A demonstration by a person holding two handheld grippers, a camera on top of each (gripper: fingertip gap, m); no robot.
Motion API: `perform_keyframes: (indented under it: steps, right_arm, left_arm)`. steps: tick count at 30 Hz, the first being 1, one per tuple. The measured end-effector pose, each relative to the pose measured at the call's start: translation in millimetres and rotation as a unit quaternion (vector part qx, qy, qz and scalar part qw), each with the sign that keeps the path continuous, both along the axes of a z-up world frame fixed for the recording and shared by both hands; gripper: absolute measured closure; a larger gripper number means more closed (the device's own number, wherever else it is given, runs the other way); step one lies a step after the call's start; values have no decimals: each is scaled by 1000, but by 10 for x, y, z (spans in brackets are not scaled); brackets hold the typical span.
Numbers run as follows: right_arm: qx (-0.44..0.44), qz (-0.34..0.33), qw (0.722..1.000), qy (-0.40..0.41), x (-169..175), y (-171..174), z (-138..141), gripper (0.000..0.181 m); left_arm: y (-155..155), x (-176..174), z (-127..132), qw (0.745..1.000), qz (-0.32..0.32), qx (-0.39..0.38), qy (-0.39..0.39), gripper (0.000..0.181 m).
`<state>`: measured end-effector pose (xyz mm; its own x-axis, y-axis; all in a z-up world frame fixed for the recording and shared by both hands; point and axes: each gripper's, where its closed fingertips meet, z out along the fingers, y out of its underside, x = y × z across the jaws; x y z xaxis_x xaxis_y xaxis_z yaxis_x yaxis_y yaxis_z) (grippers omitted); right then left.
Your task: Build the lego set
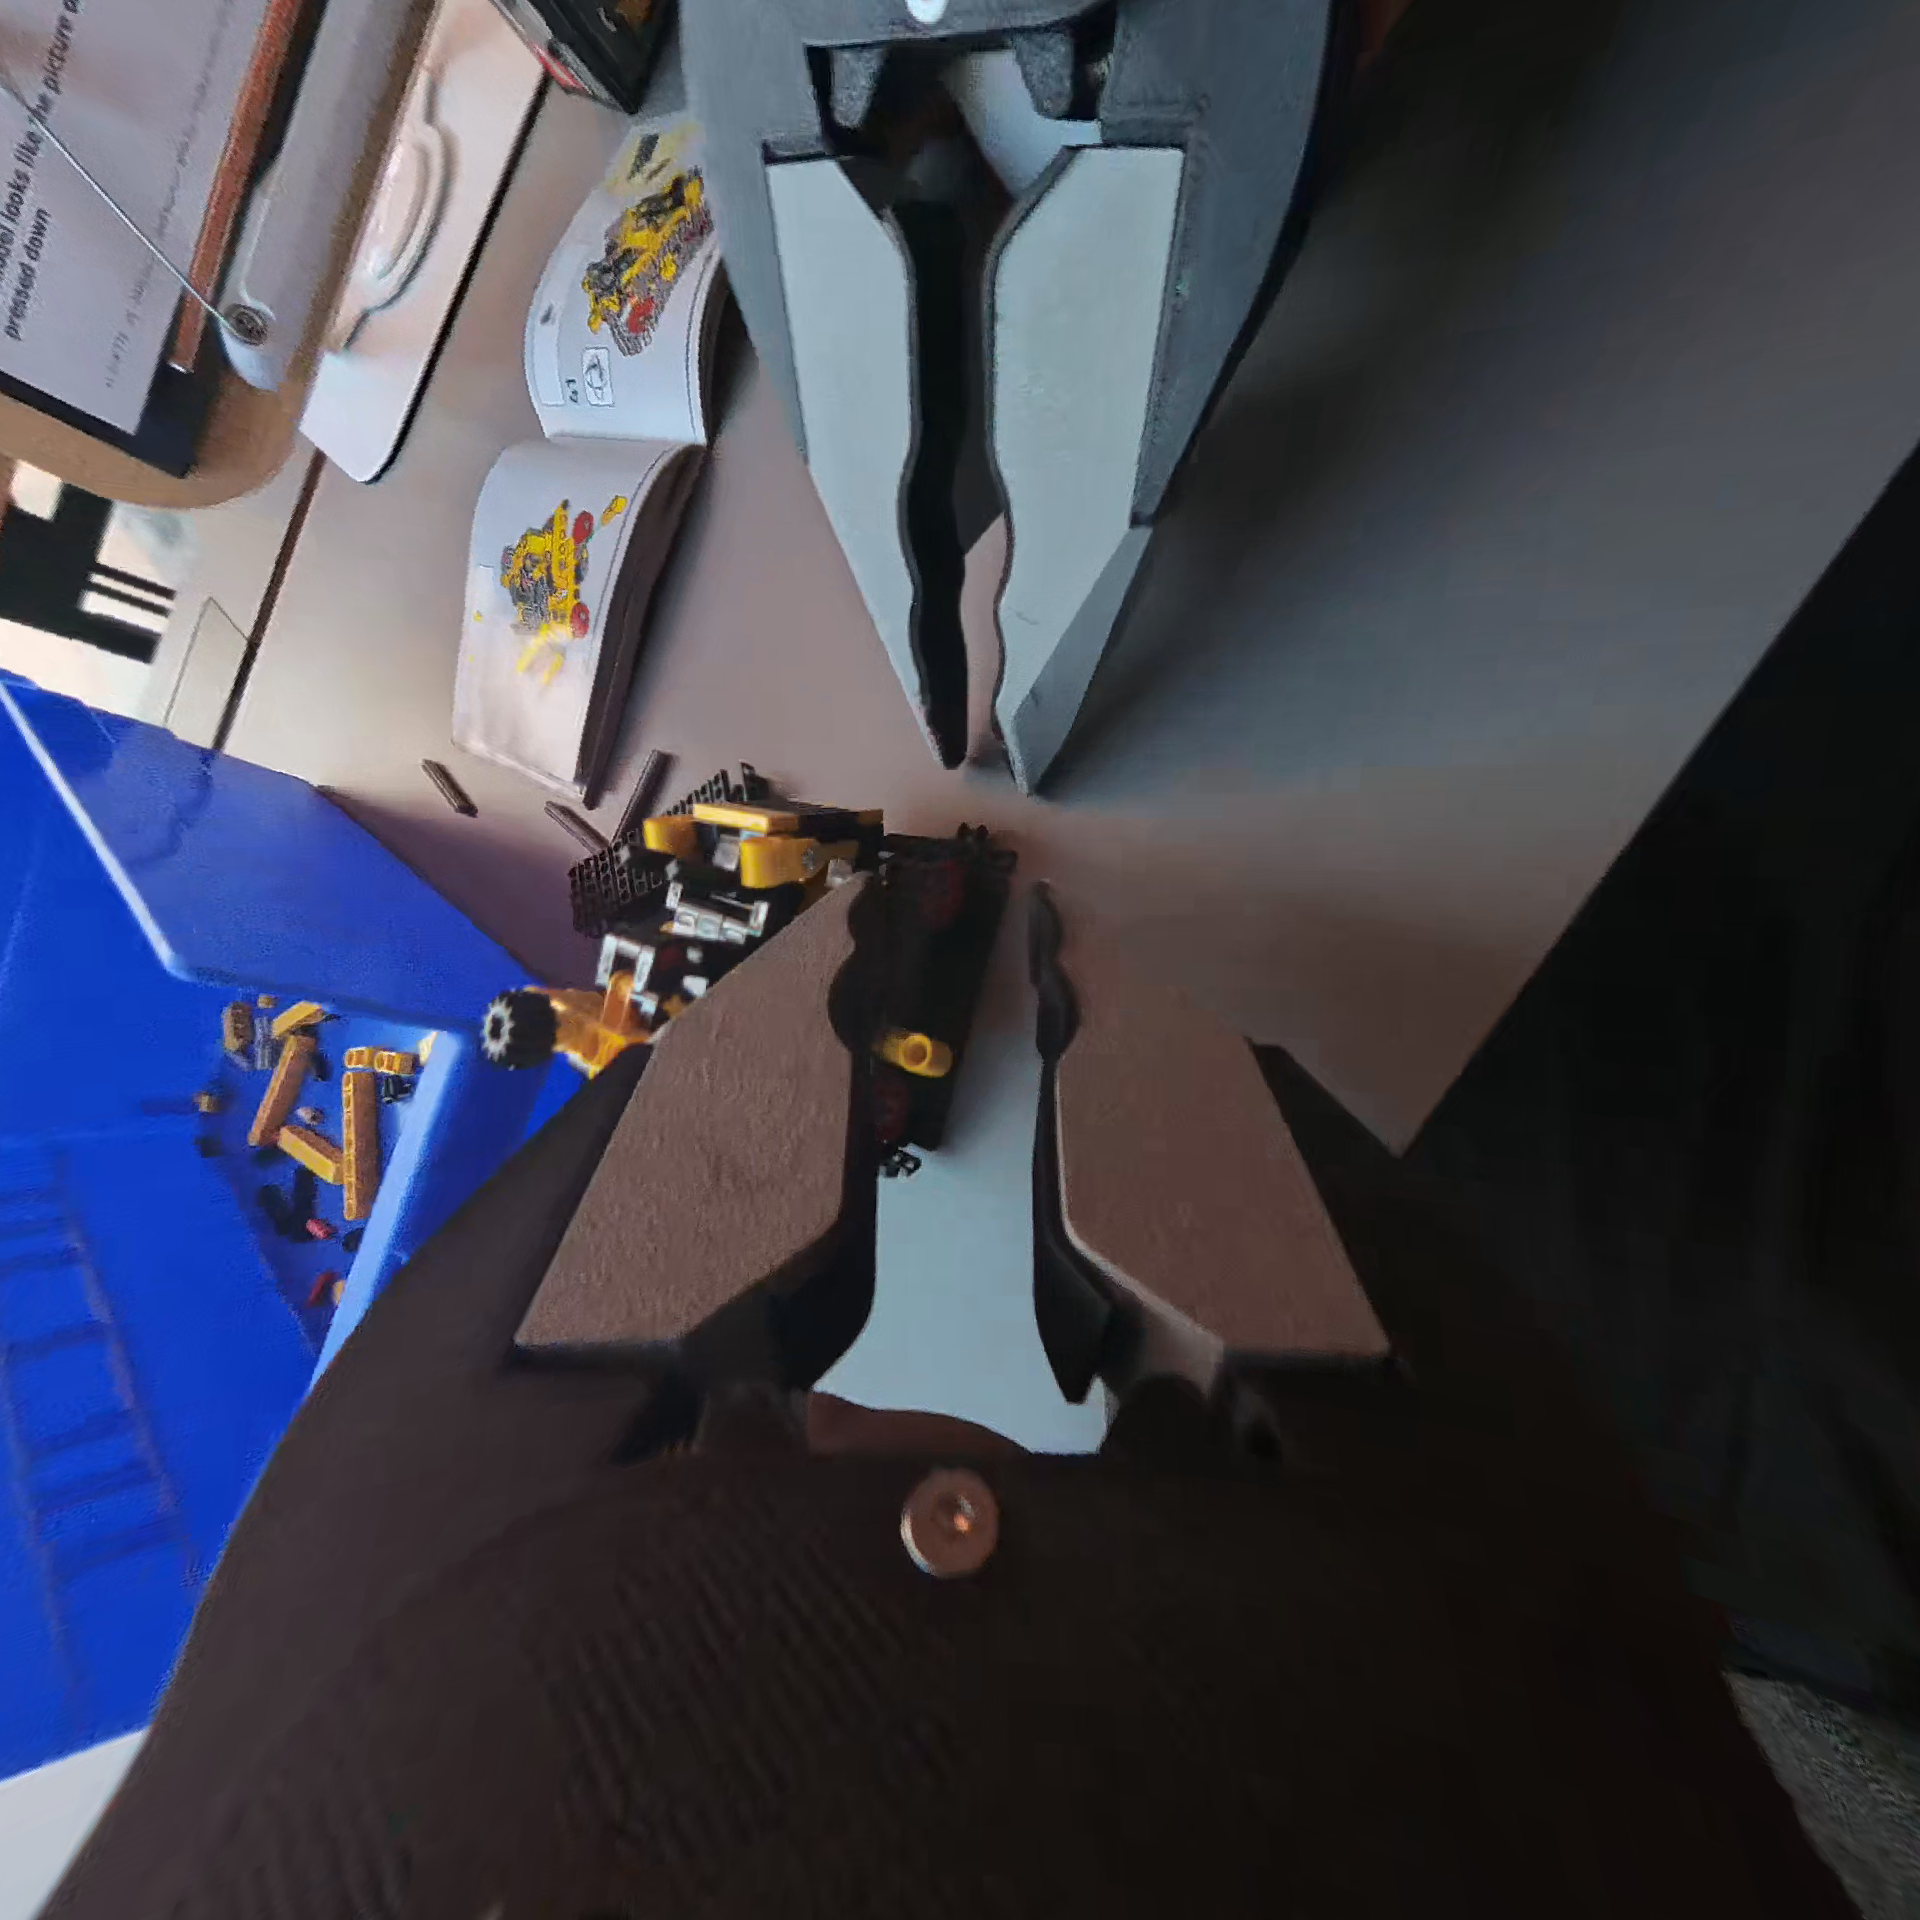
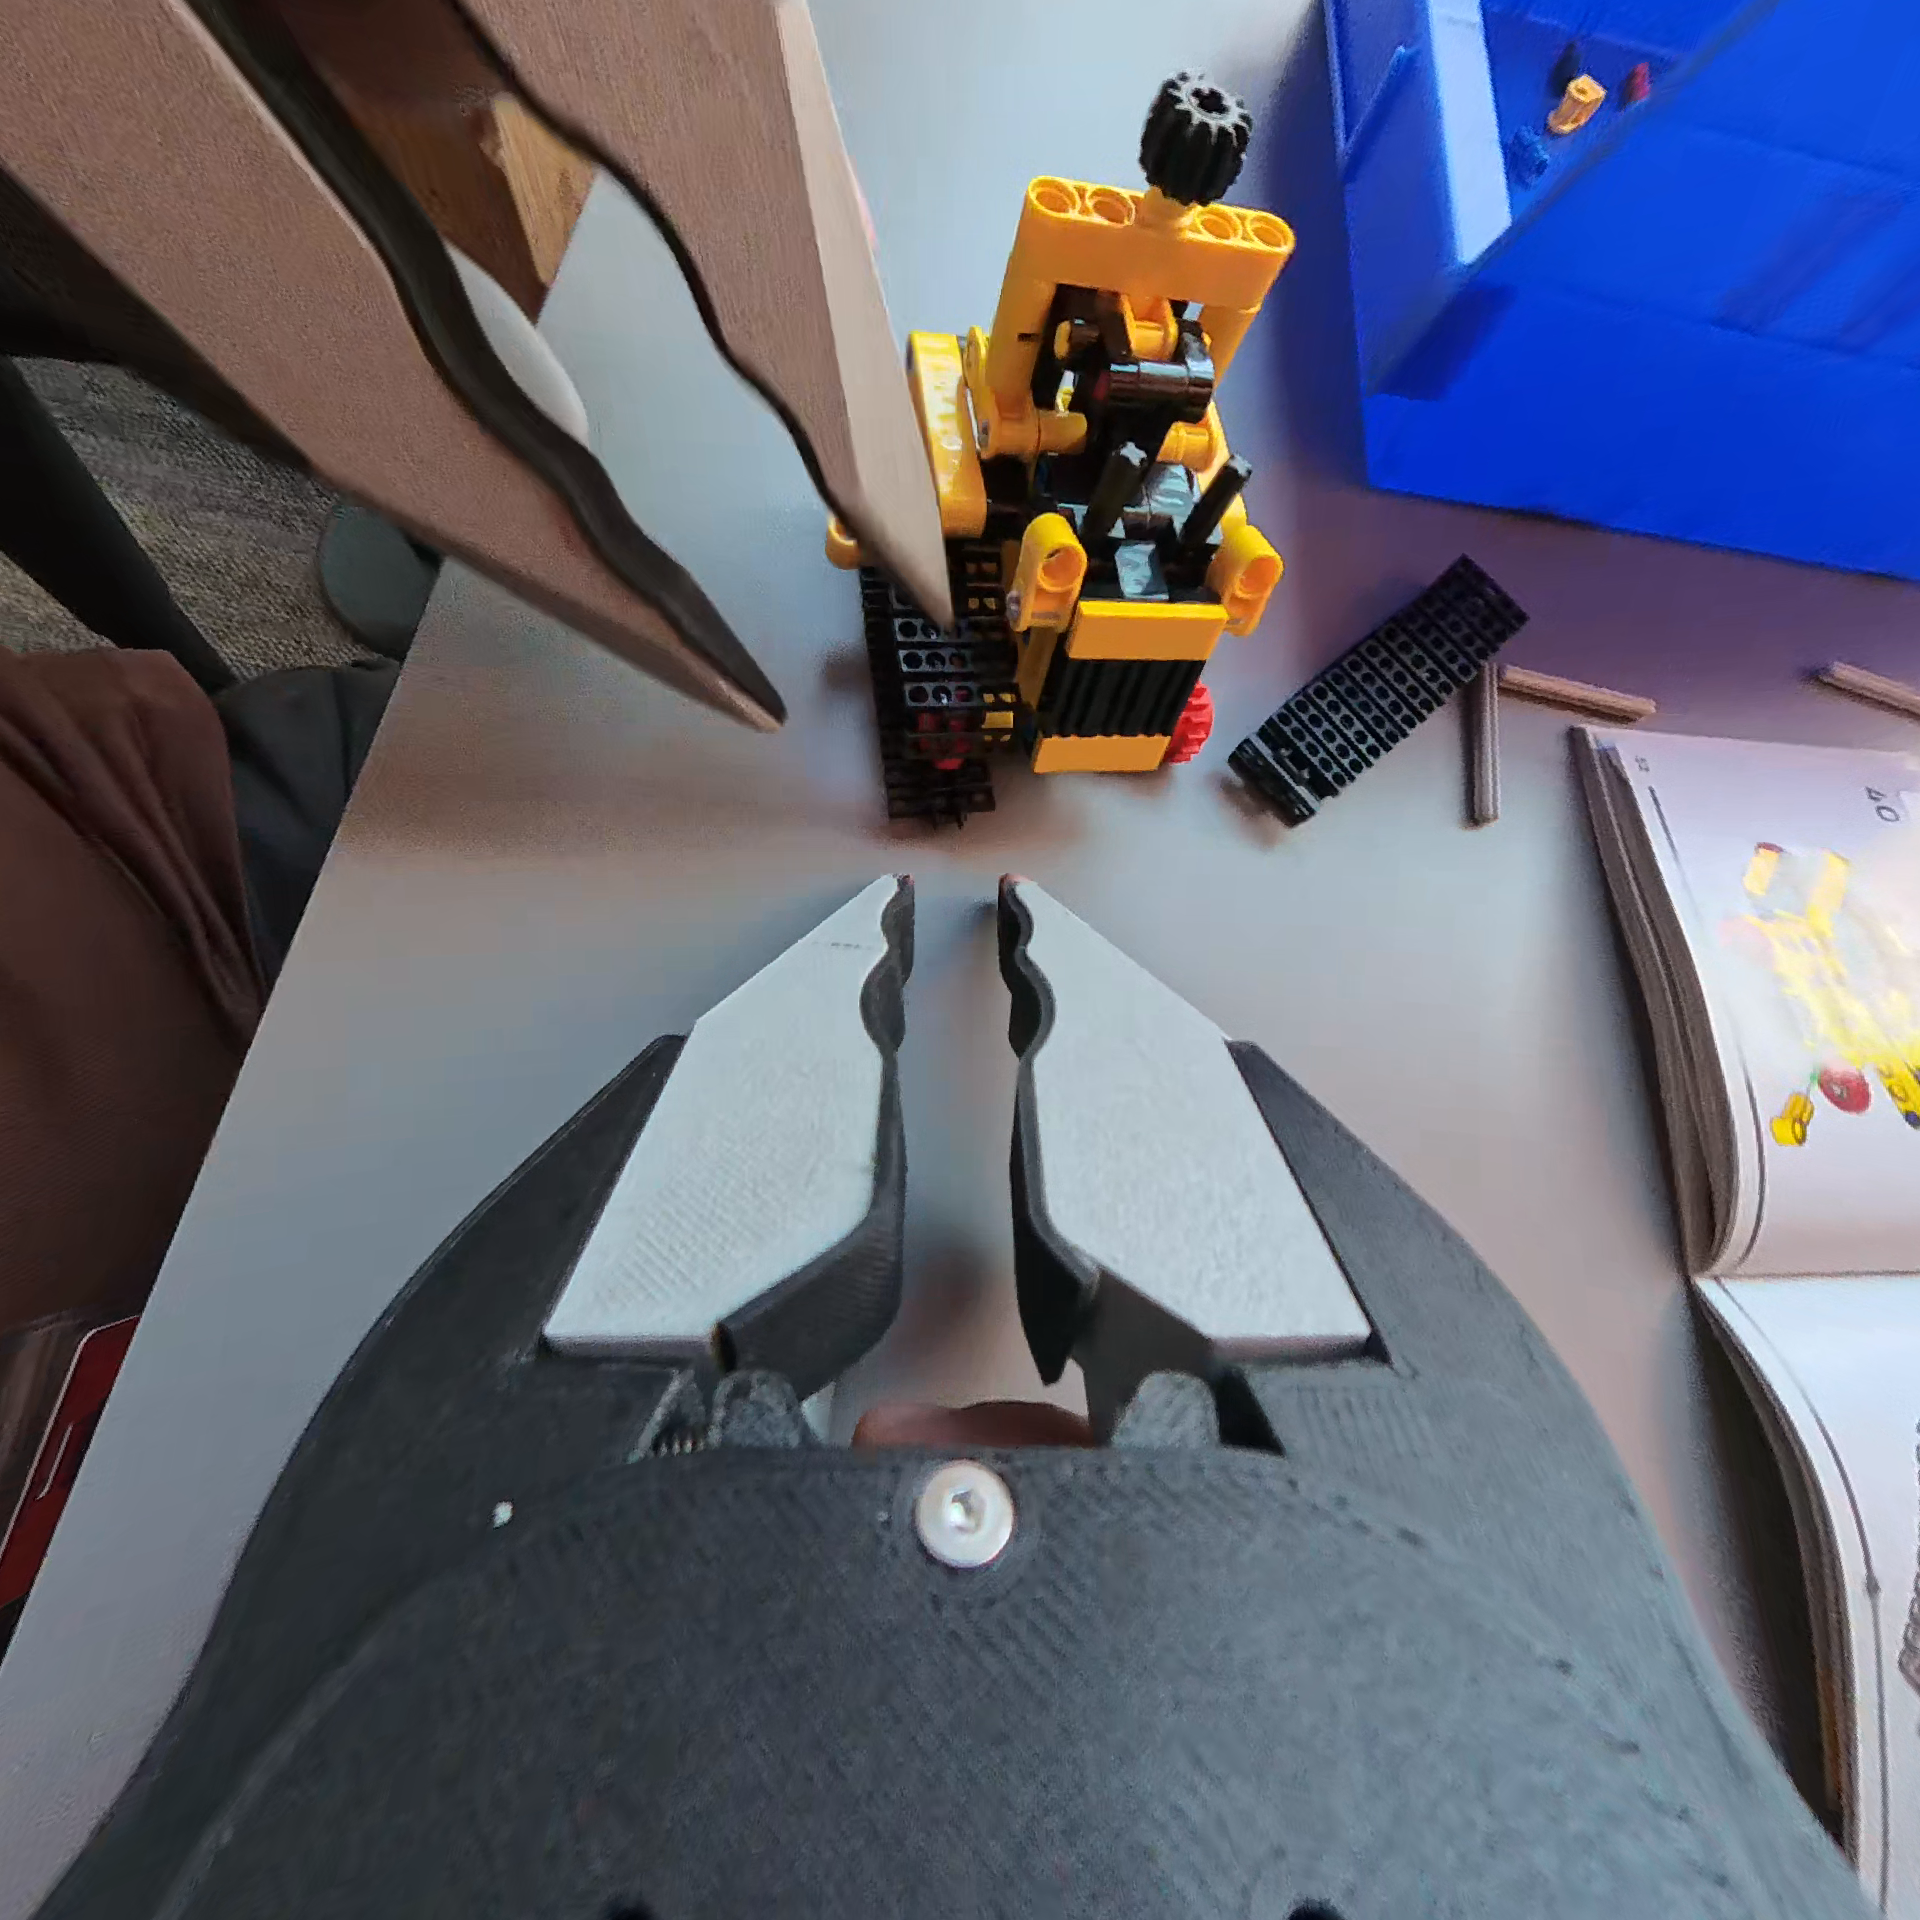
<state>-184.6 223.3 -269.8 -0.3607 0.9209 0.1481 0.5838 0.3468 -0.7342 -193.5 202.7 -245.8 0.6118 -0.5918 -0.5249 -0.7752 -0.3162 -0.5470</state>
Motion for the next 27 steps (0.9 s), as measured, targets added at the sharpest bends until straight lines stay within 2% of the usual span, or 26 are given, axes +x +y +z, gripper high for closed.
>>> perform_keyframes:
  steps: [4, 11, 27]
  right_arm:
    - [-6, 4, 1000, -1, -45, -20, 0, 166]
    - [-22, 19, 1000, -9, -96, -53, -8, 171]
    - [-50, 24, 998, -19, -151, -60, -8, 178]
  left_arm:
    - [102, -59, -82, 997, 16, 25, 65, 156]
    - [123, -80, -117, 992, 15, 44, 117, 162]
    - [135, -125, -82, 993, 15, 53, 108, 175]
